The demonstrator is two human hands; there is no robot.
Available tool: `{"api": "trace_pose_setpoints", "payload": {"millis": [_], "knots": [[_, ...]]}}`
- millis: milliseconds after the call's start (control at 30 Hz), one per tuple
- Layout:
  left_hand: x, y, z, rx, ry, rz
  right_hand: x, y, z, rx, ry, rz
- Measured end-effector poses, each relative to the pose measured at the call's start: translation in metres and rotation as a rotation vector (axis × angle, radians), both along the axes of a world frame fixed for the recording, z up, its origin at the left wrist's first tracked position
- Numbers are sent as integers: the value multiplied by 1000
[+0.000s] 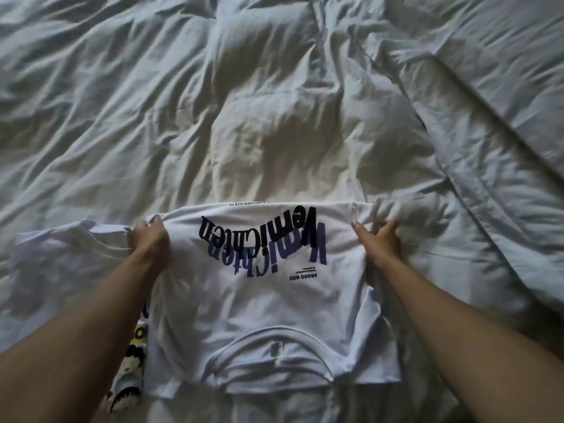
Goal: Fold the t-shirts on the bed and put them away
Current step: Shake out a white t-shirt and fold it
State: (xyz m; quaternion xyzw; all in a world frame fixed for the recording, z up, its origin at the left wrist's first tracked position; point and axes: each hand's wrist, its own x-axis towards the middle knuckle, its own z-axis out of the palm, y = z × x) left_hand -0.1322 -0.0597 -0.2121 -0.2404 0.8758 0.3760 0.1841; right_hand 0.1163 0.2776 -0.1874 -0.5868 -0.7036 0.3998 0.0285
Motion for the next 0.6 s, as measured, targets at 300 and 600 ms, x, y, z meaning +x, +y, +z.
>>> {"api": "trace_pose_setpoints", "payload": {"millis": [300, 600], "knots": [[51, 71, 42, -381, 432, -671, 70, -53, 16, -246, -208, 74], [123, 264, 33, -168, 205, -1556, 127, -71, 5, -435, -156, 99]]}}
